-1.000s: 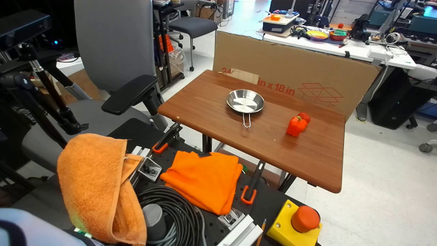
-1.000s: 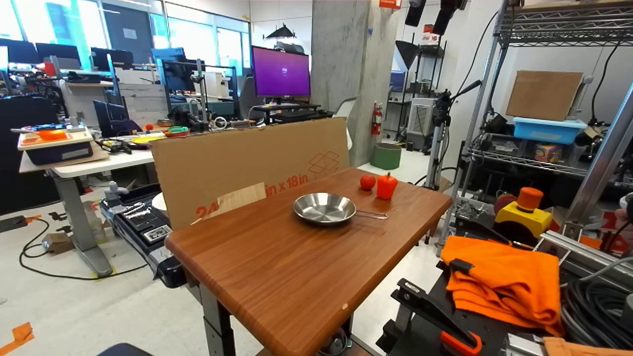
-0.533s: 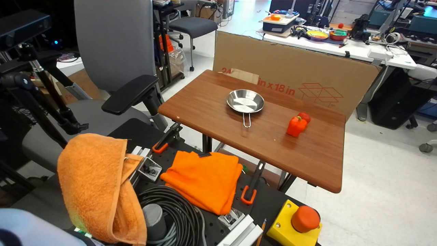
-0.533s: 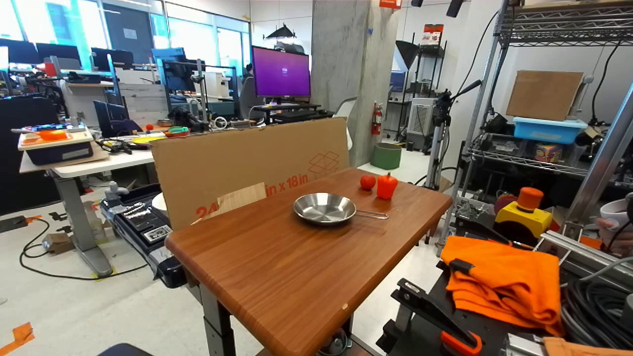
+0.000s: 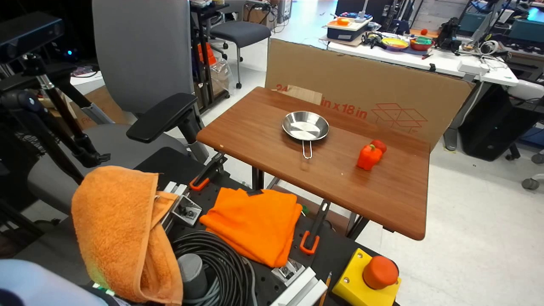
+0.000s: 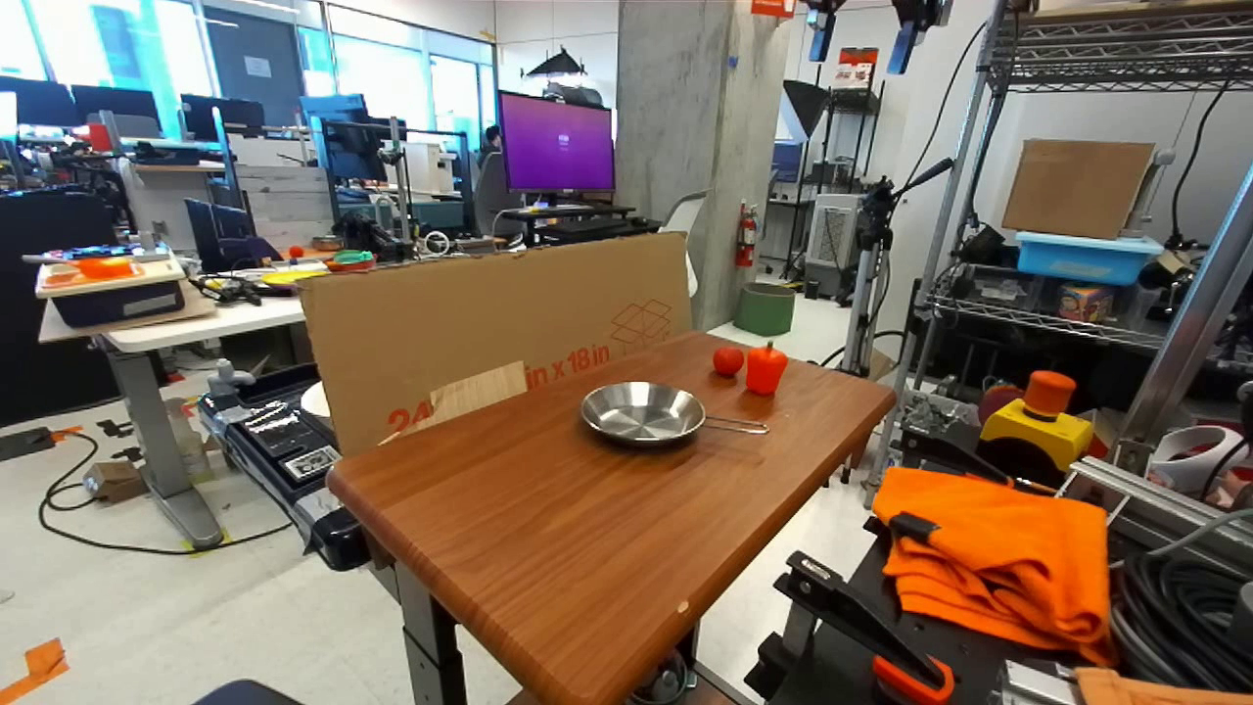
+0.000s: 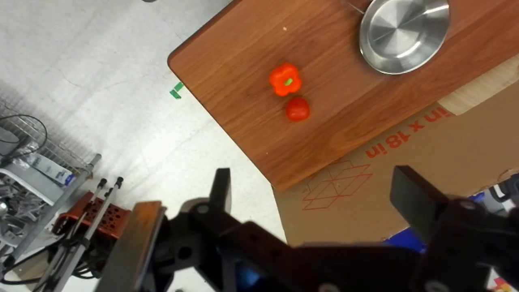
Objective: Put the pepper on the pan
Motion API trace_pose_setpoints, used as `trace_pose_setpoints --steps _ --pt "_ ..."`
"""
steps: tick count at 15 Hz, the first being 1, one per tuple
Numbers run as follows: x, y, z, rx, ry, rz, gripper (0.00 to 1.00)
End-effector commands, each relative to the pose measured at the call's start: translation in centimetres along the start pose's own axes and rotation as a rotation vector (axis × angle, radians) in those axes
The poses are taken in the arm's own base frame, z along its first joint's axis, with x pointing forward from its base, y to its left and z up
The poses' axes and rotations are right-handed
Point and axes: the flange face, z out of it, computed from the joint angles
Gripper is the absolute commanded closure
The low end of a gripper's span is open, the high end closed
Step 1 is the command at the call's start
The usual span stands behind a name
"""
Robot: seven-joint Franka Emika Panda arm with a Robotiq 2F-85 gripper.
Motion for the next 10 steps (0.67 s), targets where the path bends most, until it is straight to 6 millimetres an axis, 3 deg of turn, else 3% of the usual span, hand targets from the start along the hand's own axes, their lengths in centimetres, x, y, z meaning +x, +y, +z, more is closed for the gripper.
trace_pose_setpoints --steps 1,4,5,10 --pt "2.1 2.2 1.6 -0.032 -0.061 0.062 0.0" --pt "3.1 4.6 3.5 -0.046 -0.101 0.098 0.0" --pt "2.9 3.2 3.7 -0.049 -0.111 0.135 0.0" --pt "3.1 2.7 4.5 -0.046 -0.135 0.148 0.0"
